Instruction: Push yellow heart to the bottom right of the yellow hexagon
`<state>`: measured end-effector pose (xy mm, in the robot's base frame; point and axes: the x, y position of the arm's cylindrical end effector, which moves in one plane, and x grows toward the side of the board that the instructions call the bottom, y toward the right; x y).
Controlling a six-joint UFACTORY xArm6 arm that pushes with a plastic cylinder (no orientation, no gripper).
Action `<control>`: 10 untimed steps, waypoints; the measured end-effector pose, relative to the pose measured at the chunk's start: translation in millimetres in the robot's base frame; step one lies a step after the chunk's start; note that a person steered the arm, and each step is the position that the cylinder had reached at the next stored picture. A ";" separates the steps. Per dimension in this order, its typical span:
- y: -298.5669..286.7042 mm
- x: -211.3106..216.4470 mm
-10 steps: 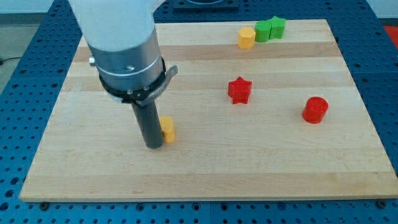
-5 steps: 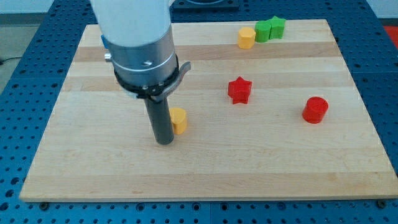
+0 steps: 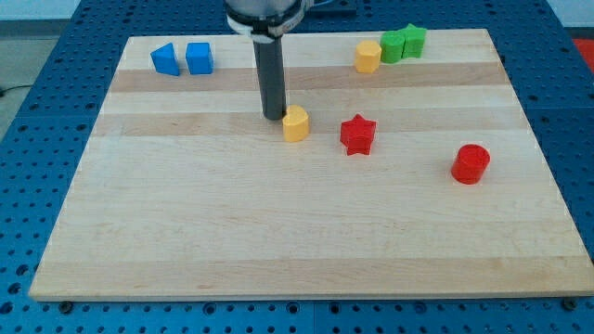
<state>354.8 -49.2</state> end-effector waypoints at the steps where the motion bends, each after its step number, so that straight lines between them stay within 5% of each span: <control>1: 0.0 -31.2; 2: -10.6 -12.8; 3: -81.5 42.6; 4: -67.5 89.9; 8: 71.2 36.5; 10: 87.6 -35.3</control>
<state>319.6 38.4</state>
